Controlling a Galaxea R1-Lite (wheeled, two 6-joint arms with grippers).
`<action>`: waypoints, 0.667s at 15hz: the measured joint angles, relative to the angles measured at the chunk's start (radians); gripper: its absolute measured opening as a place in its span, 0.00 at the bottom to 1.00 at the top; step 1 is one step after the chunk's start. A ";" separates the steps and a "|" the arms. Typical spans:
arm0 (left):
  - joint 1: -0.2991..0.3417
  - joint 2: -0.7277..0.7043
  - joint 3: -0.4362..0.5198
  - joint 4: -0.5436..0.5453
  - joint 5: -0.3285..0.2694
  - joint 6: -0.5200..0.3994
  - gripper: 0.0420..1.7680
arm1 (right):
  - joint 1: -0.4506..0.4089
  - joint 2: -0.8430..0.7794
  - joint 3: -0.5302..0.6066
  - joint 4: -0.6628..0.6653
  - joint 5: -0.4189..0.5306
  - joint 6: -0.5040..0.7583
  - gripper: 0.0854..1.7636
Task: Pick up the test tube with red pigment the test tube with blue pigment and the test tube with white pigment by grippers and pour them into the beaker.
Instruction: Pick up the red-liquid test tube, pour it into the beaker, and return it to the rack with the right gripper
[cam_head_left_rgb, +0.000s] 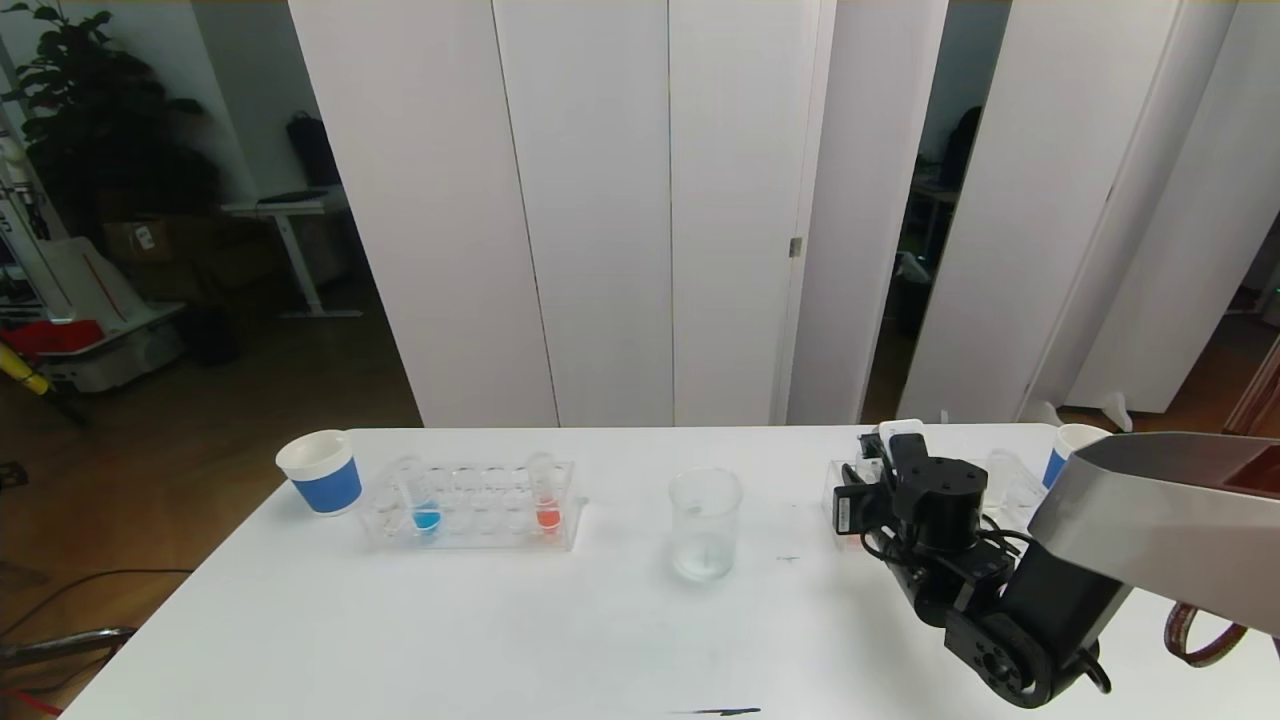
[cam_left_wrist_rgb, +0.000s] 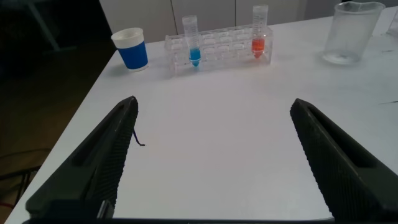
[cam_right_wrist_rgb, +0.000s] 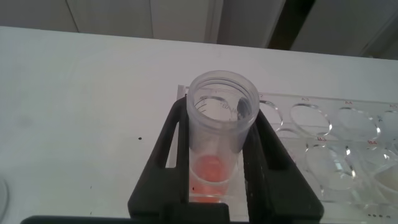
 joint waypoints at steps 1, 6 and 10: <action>0.000 0.000 0.000 0.000 0.000 0.000 0.99 | -0.001 0.002 -0.001 0.000 0.000 0.000 0.21; 0.000 0.000 0.000 0.000 0.000 0.000 0.99 | -0.005 0.006 -0.005 -0.001 0.000 0.004 0.29; 0.000 0.000 0.000 0.000 0.000 0.000 0.99 | -0.010 0.004 -0.006 -0.001 0.000 0.005 0.29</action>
